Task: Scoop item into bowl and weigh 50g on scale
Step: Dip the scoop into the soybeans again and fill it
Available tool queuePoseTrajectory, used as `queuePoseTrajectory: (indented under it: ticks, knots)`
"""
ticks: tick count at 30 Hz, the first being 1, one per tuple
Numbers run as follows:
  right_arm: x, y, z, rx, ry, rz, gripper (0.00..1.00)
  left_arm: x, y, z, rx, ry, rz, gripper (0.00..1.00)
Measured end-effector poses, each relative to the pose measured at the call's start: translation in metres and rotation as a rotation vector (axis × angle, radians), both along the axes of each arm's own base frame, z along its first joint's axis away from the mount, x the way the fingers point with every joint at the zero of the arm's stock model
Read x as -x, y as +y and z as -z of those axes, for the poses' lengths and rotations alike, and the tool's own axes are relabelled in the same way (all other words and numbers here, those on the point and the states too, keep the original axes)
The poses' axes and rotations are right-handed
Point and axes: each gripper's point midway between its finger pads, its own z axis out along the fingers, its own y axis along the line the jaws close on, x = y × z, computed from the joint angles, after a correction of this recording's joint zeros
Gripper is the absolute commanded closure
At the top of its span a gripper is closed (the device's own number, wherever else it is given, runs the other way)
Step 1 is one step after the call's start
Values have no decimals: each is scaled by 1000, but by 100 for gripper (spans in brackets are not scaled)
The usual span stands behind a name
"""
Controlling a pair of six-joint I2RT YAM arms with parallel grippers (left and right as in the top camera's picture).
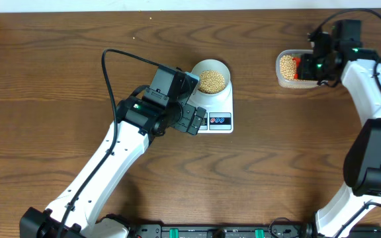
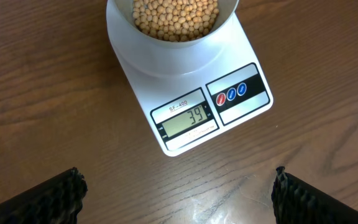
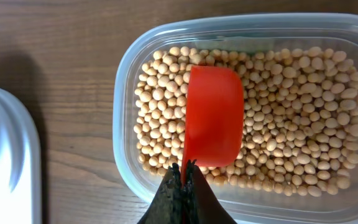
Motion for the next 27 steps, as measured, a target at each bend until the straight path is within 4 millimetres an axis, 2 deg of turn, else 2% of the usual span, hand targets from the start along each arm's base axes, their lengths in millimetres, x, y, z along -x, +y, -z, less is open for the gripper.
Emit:
queuePoseTrajectory:
  ticks: [5,8,15,21,27]
  knots:
    - [1,-17,-6,-114,-14,26,99,0,0,0,0,0,0,2]
    - [3,-35,-13,-204,-33,53,99,0,0,0,0,0,0,2]
    - [10,-51,-29,-369,-69,67,99,0,0,0,0,0,0,2]
    - [13,-53,-40,-464,-92,57,99,0,0,0,0,0,0,2]
    - [14,-44,-51,-534,-117,15,99,0,0,0,0,0,0,2]
